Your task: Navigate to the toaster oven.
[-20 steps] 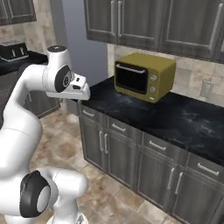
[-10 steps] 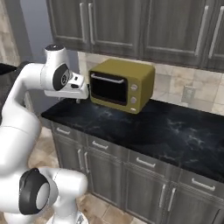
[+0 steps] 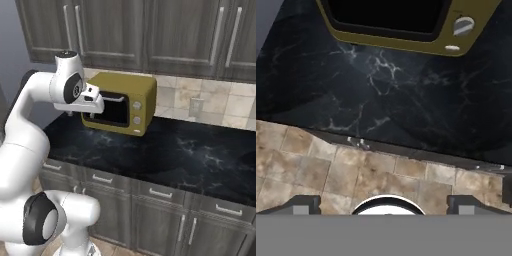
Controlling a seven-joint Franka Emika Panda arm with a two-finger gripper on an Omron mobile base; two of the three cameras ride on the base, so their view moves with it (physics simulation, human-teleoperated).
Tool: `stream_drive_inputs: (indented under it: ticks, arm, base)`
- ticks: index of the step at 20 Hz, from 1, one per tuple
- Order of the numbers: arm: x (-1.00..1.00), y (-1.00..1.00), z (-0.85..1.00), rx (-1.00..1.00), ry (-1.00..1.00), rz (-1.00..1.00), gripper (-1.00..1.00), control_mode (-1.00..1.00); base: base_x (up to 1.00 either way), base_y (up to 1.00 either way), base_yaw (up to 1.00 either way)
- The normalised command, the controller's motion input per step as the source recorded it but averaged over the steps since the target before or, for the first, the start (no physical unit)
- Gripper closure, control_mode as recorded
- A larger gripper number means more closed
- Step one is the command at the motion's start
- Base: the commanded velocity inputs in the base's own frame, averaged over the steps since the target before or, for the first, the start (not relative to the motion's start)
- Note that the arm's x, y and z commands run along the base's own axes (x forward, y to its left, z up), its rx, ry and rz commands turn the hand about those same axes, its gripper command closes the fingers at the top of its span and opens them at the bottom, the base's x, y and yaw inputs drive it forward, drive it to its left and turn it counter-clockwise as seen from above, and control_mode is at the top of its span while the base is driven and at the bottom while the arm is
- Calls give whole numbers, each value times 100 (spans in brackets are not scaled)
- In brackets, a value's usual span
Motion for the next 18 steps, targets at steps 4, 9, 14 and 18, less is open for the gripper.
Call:
stream_drive_inputs:
  ticks: [4, 9, 14, 18]
  arm:
    - [0, 0, 0, 0, 0, 0, -100, 100]
    - [0, 0, 0, 0, 0, 0, -100, 100]
    - [0, 0, 0, 0, 0, 0, -100, 100]
    - [0, 0, 0, 0, 0, 0, -100, 100]
  base:
    - [57, 46, -19]
    - [73, 13, -22]
    - [64, 10, -15]
    - [44, 20, -17]
